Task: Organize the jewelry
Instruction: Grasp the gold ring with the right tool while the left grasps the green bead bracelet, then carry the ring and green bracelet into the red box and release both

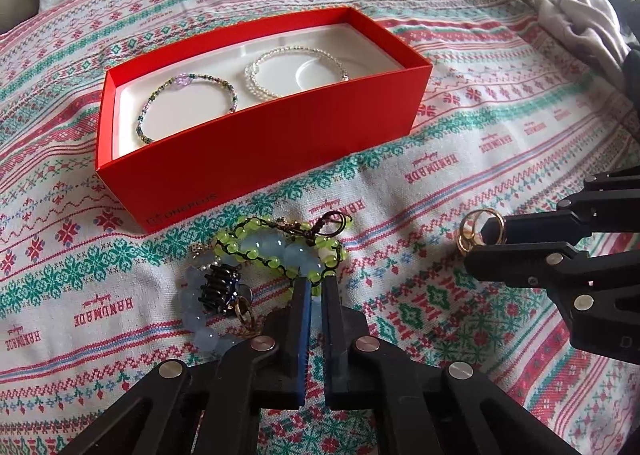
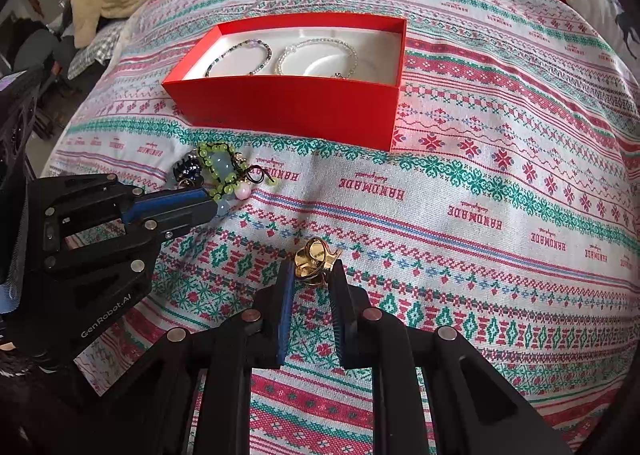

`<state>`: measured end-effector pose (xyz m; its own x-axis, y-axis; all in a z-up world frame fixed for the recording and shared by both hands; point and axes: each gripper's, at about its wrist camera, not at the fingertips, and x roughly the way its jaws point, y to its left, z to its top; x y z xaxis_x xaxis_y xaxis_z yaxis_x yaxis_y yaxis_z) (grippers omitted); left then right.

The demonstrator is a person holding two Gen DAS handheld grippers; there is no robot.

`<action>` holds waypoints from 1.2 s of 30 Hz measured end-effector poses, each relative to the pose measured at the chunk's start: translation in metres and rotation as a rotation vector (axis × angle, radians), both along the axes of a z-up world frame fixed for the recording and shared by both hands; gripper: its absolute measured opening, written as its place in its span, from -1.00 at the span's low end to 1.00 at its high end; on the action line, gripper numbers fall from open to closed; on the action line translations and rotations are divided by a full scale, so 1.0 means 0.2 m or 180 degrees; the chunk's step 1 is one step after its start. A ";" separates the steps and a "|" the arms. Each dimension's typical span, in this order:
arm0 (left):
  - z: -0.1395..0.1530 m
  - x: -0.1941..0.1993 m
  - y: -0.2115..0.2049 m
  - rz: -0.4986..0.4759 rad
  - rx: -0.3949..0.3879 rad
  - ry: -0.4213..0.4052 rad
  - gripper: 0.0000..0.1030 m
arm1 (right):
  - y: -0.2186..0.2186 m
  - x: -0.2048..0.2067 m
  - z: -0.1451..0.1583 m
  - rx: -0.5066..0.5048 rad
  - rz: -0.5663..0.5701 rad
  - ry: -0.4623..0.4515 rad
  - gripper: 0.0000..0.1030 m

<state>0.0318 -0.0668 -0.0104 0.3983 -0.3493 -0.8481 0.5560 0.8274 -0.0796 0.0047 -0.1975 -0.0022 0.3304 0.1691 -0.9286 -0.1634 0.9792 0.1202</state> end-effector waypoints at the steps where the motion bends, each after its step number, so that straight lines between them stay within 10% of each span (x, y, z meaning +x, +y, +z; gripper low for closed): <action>1: 0.01 0.00 0.00 0.0011 -0.0016 0.0002 -1.00 | 0.00 0.00 0.00 0.0003 -0.0007 -0.0005 -0.65; 12: 0.08 -0.01 0.03 0.0011 -0.0131 -0.0053 -1.00 | -0.04 0.01 0.07 0.0085 -0.0083 -0.0087 -0.65; 19: -0.02 0.03 -0.05 -0.0052 0.0137 -0.0060 -0.53 | -0.06 0.03 0.05 0.0118 -0.0119 -0.0026 -0.65; 36: 0.11 0.03 0.01 0.0091 -0.0176 -0.0108 -0.95 | -0.07 0.05 0.07 0.0146 -0.0129 -0.0059 -0.65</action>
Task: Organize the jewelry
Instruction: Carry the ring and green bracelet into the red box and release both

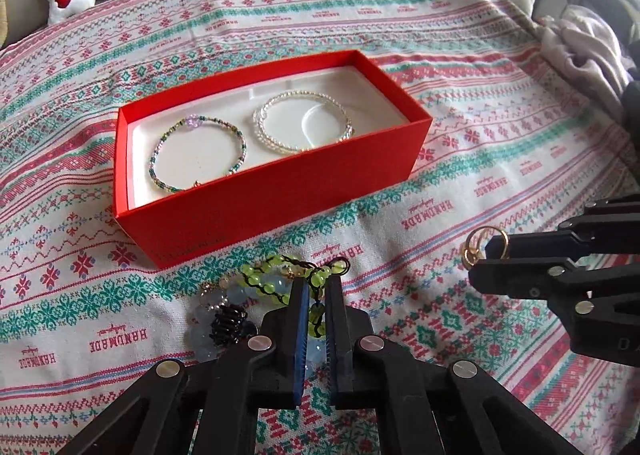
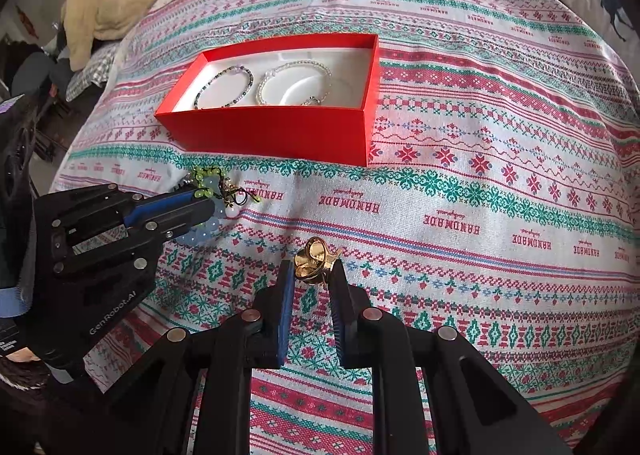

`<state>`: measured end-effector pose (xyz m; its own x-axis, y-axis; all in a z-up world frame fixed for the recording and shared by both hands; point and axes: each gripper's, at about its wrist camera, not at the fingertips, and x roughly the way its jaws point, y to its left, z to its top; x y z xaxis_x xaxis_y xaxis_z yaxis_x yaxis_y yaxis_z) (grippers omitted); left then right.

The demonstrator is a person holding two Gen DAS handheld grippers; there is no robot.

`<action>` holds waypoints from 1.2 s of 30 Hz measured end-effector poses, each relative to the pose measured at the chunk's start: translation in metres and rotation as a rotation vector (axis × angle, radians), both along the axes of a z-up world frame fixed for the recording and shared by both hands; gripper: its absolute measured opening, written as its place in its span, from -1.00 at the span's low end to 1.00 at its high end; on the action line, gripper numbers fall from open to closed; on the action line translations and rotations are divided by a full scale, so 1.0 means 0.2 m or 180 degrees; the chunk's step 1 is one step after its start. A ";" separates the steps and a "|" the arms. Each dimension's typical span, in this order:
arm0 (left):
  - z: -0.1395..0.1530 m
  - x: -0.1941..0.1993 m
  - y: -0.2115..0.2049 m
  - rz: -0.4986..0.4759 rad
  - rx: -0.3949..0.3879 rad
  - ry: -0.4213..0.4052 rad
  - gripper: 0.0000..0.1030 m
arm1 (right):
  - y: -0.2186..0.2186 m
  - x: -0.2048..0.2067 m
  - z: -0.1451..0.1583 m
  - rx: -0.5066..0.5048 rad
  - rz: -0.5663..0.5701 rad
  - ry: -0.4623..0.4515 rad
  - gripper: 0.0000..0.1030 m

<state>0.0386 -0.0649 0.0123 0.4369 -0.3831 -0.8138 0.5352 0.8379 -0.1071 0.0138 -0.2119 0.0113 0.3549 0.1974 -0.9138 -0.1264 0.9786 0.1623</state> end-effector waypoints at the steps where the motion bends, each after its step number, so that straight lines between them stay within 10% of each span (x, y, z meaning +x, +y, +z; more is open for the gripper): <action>1: 0.02 0.00 0.01 0.0016 -0.0038 -0.0014 -0.95 | 0.00 0.00 0.01 0.0004 -0.0005 -0.0011 -0.65; 20: 0.35 0.15 0.12 0.0268 -0.0595 -0.0199 -0.96 | -0.01 0.15 0.28 0.0312 -0.0109 -0.0352 -0.65; 36: 0.11 0.48 0.18 0.0720 -0.0781 0.0321 -0.95 | 0.00 0.41 0.22 0.0441 -0.0250 -0.0311 -0.64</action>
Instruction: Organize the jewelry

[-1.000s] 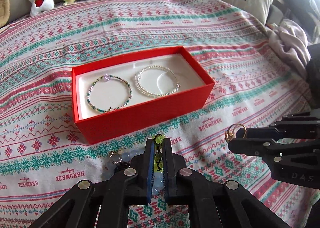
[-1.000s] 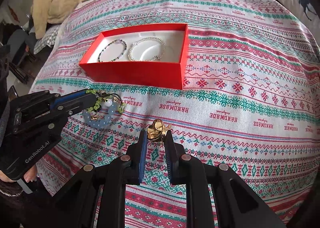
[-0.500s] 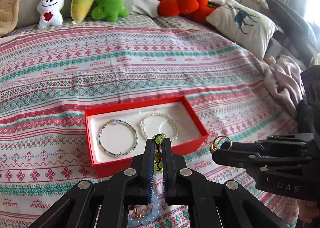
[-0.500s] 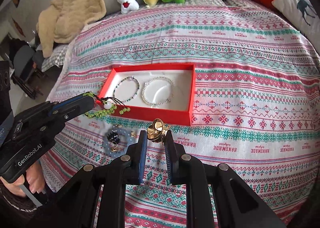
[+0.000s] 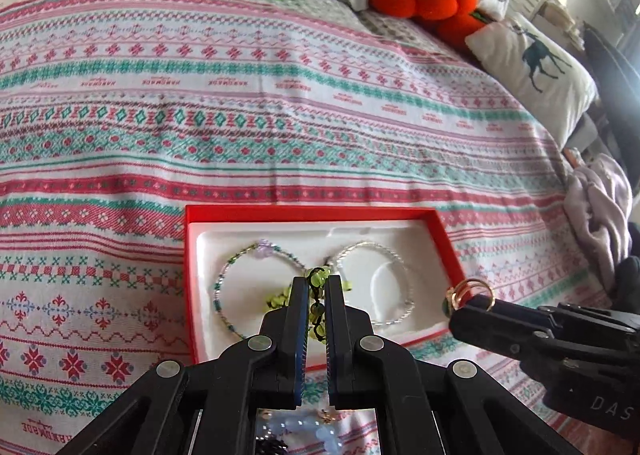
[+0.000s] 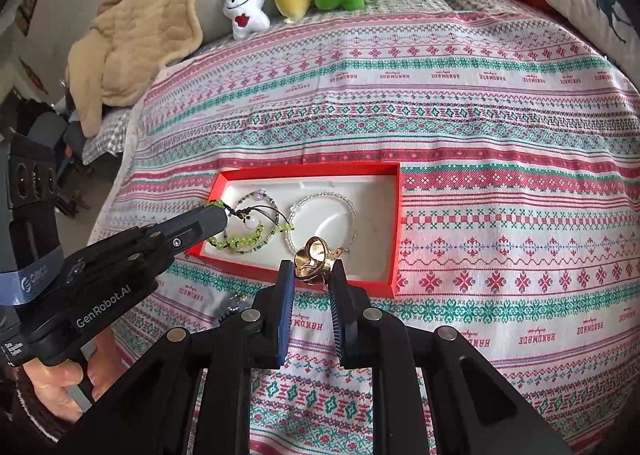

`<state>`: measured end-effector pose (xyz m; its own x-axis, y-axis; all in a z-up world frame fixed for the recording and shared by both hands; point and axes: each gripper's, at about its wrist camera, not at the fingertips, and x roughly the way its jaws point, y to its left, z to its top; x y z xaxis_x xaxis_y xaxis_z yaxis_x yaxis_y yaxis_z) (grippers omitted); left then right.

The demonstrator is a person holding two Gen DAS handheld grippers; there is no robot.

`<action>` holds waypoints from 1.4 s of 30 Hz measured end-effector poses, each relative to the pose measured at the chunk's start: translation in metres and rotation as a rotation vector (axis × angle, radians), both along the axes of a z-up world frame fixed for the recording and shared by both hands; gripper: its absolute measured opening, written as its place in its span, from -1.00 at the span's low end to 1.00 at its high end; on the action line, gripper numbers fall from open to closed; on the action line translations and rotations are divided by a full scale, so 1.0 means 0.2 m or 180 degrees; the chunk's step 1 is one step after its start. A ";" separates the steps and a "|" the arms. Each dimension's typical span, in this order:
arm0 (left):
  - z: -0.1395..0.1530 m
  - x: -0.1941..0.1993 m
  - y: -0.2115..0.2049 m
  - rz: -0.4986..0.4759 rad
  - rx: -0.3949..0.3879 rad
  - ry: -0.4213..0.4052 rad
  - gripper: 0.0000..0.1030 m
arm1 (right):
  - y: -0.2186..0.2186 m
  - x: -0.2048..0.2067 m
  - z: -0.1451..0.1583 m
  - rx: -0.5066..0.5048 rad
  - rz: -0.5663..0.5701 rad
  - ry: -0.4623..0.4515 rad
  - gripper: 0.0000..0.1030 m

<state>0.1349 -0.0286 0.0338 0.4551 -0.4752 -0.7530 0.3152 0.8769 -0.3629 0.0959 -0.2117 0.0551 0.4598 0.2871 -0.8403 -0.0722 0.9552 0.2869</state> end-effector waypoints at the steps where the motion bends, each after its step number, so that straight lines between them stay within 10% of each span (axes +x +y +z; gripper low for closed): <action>1: -0.02 0.01 0.01 0.0030 0.0028 0.0028 -0.95 | 0.00 0.02 -0.02 0.0008 -0.0019 0.0023 -0.65; 15: -0.07 0.03 -0.02 -0.0048 0.0264 0.0060 -0.93 | 0.00 0.16 -0.17 0.0079 -0.0114 0.0223 -0.63; 35: 0.05 -0.18 0.06 0.0003 0.0600 -0.0141 0.55 | -0.08 0.01 -0.01 0.0162 -0.0241 0.0142 0.21; 42: 0.02 -0.24 0.11 0.0123 0.0781 0.0003 0.74 | -0.09 -0.09 0.00 0.0063 -0.0267 0.0163 0.38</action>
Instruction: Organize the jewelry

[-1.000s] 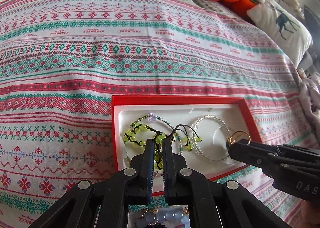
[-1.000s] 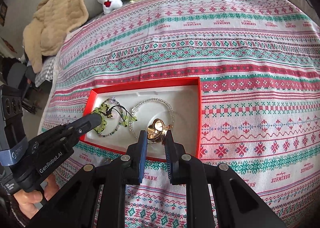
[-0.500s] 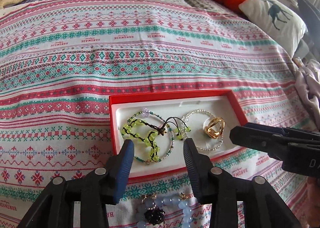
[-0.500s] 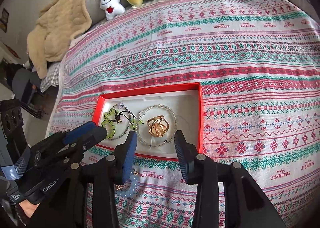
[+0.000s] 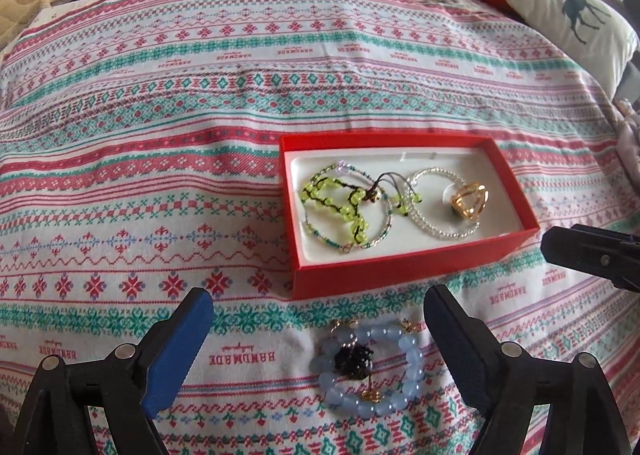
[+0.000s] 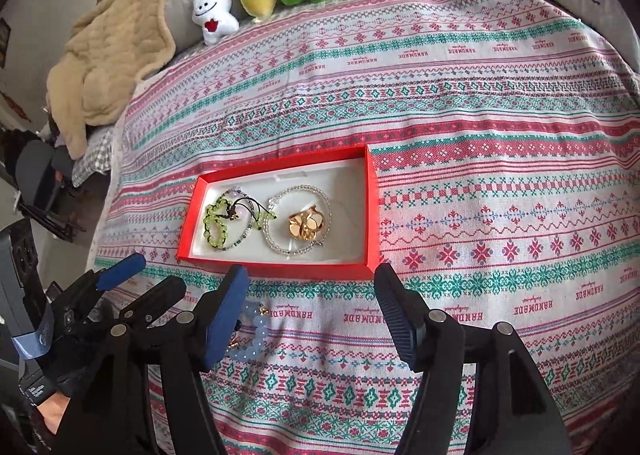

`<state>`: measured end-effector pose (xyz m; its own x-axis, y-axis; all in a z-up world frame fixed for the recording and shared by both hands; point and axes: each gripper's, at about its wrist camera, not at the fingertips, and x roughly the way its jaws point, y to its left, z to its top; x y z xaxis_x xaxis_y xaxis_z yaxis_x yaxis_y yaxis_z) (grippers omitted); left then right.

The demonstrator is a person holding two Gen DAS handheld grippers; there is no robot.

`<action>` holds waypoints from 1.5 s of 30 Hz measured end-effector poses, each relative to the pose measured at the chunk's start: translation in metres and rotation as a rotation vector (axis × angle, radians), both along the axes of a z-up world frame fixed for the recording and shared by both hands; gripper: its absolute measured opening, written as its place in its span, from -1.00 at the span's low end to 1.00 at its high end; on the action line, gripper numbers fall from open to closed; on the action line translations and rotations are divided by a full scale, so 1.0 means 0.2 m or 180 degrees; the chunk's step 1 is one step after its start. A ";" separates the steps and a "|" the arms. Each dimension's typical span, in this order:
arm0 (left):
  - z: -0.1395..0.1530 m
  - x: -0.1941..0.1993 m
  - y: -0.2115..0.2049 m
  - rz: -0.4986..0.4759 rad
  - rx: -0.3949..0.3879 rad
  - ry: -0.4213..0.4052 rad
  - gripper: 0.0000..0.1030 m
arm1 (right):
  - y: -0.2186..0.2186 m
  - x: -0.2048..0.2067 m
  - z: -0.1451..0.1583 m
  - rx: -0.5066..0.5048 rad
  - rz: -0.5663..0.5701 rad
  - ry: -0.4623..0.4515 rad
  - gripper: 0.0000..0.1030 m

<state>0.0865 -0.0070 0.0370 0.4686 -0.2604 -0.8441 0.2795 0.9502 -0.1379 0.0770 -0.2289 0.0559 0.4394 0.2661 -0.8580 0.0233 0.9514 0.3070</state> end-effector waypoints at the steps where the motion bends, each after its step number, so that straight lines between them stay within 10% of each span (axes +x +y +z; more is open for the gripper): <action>1: -0.01 -0.01 0.01 0.0012 0.0027 0.0027 0.74 | 0.00 -0.01 0.00 -0.0026 0.0006 0.0014 0.40; 19: -0.21 -0.09 0.12 0.0160 0.0161 0.0514 0.73 | 0.07 -0.14 -0.13 -0.0238 0.0052 0.0349 0.45; 31: -0.24 -0.06 0.09 0.0059 -0.0476 0.0769 -0.40 | 0.13 -0.13 -0.24 -0.0202 0.0091 0.0581 0.45; 45: -0.30 0.05 -0.15 -0.0089 -0.0385 0.0812 -0.61 | 0.16 -0.11 -0.27 -0.0116 0.0101 0.0647 0.45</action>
<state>0.0956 -0.0376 -0.0240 0.2363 -0.3762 -0.8959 0.2471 0.9150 -0.3190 0.0556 -0.1975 0.0027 0.2480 0.2443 -0.9374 0.0511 0.9630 0.2645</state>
